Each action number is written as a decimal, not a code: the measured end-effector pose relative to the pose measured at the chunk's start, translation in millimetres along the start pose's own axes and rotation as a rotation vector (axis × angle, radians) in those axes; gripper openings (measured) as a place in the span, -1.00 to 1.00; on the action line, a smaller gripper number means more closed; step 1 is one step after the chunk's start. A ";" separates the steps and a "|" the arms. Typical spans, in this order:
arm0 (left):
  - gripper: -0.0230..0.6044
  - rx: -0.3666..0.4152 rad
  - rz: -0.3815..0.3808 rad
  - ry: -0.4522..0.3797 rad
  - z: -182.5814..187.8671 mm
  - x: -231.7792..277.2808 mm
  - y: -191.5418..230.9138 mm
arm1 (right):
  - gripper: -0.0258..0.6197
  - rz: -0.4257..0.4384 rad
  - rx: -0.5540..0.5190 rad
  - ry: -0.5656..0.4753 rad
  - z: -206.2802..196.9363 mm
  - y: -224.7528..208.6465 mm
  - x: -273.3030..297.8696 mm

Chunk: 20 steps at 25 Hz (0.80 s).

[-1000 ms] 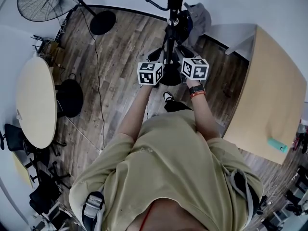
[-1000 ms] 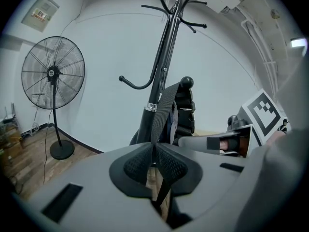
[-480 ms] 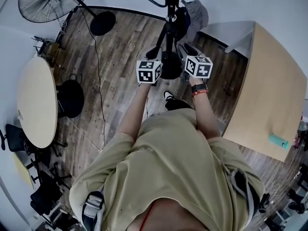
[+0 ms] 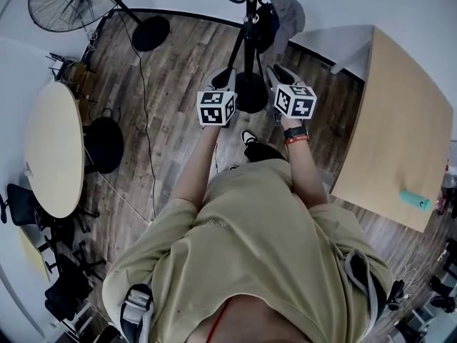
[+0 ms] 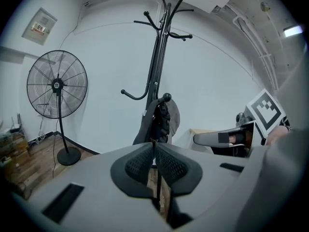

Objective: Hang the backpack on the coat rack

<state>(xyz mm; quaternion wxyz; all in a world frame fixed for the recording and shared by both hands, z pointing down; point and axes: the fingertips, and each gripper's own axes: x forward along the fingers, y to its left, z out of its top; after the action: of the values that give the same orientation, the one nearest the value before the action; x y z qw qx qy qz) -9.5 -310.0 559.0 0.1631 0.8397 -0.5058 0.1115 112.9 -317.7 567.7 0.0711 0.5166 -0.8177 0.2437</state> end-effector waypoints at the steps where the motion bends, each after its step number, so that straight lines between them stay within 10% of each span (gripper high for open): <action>1: -0.84 0.001 0.002 -0.003 -1.5 -5.0 -0.5 | -0.59 -0.001 -0.003 -0.003 -1.8 2.8 -4.2; 20: -0.84 0.053 0.010 -0.146 4.4 -106.4 -32.5 | -0.62 -0.080 -0.098 -0.116 -16.2 57.7 -97.6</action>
<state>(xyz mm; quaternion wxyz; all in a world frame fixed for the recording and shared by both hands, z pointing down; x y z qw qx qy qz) -30.0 -211.1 512.2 0.1029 0.8470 -0.5176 0.0640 104.5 -210.9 527.1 0.0583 0.5580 -0.8101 0.1700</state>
